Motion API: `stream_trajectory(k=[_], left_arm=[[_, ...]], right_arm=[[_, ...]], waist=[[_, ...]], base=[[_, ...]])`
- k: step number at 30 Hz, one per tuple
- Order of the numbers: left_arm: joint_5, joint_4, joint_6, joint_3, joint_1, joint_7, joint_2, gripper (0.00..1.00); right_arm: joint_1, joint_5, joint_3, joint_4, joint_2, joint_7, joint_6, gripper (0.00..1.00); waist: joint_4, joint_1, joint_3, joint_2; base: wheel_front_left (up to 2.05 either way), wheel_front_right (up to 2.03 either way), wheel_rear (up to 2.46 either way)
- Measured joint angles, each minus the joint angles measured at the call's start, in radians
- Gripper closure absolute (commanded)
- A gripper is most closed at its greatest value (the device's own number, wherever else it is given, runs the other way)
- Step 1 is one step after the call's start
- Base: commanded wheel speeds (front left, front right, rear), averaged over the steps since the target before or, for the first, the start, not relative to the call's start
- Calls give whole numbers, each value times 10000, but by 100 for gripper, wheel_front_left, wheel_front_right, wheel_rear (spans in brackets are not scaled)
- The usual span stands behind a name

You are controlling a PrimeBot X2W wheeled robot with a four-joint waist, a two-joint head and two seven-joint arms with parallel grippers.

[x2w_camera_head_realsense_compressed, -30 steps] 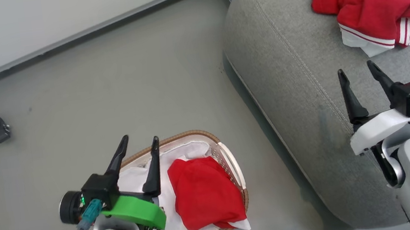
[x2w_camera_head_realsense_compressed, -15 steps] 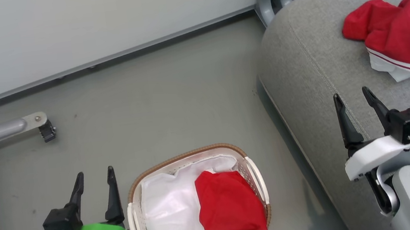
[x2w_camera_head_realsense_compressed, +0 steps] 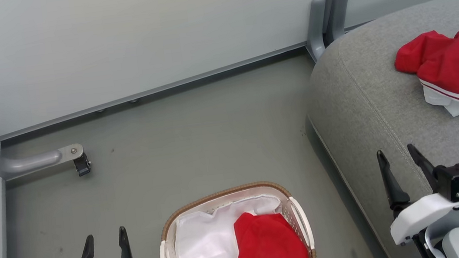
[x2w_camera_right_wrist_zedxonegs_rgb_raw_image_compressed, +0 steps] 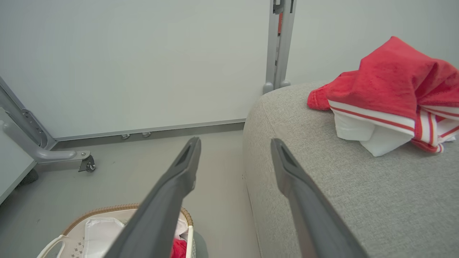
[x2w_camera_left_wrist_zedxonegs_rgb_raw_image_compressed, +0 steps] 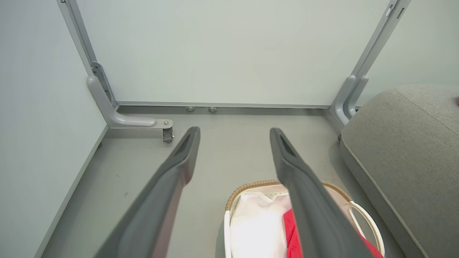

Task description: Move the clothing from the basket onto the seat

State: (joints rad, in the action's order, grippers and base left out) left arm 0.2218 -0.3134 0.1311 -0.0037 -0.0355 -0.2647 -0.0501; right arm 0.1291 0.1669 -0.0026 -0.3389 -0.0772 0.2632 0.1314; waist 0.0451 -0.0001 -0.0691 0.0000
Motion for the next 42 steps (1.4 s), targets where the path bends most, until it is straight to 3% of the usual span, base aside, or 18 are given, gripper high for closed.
stream_trajectory(k=[12,19,26,42], left_arm=[[107,-61,-36,-280,-183,0,2,0],[140,-295,-36,-1011,333,0,2,0],[370,-579,-40,-1944,1347,-2,8,0],[656,-3108,-29,-3680,3900,2,29,0]], right_arm=[[-242,102,207,-50,75,0,0,0],[161,190,416,249,44,0,0,0],[892,357,748,685,-73,0,0,0],[2586,723,1325,1881,-8,0,0,0]], waist=[[68,0,34,0],[200,0,-468,0],[436,0,-1332,1],[1240,1,-3947,0]], base=[[0,0,0],[0,0,0],[0,0,0],[0,0,0]])
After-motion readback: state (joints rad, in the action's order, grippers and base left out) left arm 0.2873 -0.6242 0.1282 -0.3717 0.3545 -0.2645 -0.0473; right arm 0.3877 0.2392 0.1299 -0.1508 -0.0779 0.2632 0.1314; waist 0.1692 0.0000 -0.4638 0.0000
